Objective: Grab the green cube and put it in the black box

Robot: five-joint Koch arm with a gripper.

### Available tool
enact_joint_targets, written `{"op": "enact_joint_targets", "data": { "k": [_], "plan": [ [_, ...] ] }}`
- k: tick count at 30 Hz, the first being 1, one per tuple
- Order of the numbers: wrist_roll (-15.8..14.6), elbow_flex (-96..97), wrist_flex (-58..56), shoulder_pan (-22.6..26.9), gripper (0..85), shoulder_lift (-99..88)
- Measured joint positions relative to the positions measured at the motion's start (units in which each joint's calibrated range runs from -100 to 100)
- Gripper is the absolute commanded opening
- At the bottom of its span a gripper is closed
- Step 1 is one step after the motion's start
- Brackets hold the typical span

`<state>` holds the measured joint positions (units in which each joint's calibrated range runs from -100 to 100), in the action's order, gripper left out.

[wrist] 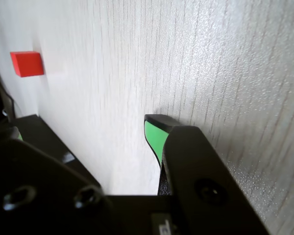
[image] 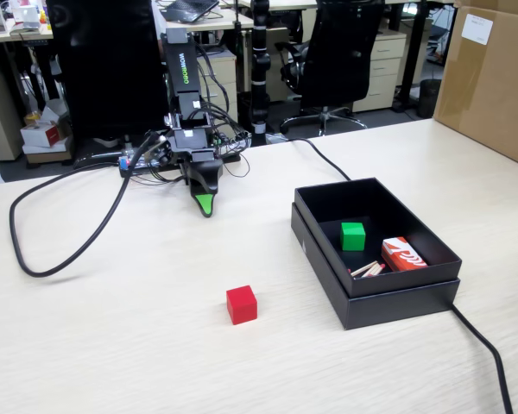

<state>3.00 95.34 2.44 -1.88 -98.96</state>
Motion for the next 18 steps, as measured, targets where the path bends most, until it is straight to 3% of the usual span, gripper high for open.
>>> {"op": "enact_joint_targets", "data": {
  "k": [18],
  "plan": [
    [0.0,0.27,0.23,-0.2,48.7,0.0]
  ]
}}
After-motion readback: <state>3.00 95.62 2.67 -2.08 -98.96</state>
